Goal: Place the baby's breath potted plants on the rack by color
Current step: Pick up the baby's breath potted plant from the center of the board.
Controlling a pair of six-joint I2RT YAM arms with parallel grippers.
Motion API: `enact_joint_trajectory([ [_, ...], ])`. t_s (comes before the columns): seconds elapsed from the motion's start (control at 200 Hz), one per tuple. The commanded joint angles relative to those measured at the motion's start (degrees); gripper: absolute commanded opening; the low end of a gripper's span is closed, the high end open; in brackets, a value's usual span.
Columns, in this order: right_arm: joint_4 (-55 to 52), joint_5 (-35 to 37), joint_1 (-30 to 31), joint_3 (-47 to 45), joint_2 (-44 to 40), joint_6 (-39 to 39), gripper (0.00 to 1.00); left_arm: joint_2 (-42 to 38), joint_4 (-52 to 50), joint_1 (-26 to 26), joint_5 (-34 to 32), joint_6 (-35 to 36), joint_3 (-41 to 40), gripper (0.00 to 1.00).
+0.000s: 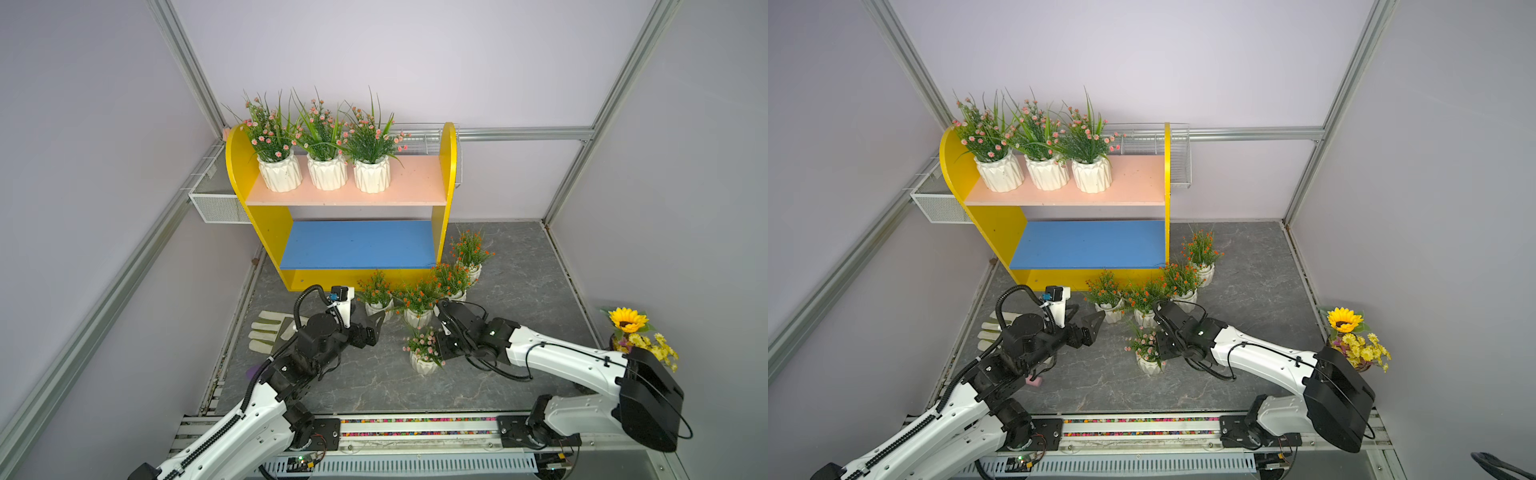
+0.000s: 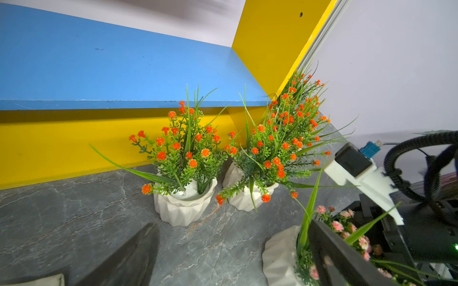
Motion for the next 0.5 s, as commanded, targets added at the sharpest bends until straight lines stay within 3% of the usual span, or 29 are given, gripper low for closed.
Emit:
enact_joint_trajectory([
  [0.0,-5.29,-0.45,-2.52,0.18,-5.47,-1.29,0.07,-0.17,2.68,-0.42,2.12,0.49,-0.61,0.97],
  [0.27,-11.81,-4.47,-8.93,2.85,-12.45,-5.35,0.07,2.09,5.76,-3.45,2.02,3.08,-0.79,0.97],
  [0.495,-16.61,-5.75,-12.02,7.81,-14.91,-8.71,0.07,4.23,7.42,-11.05,-5.80,5.56,0.61,0.99],
])
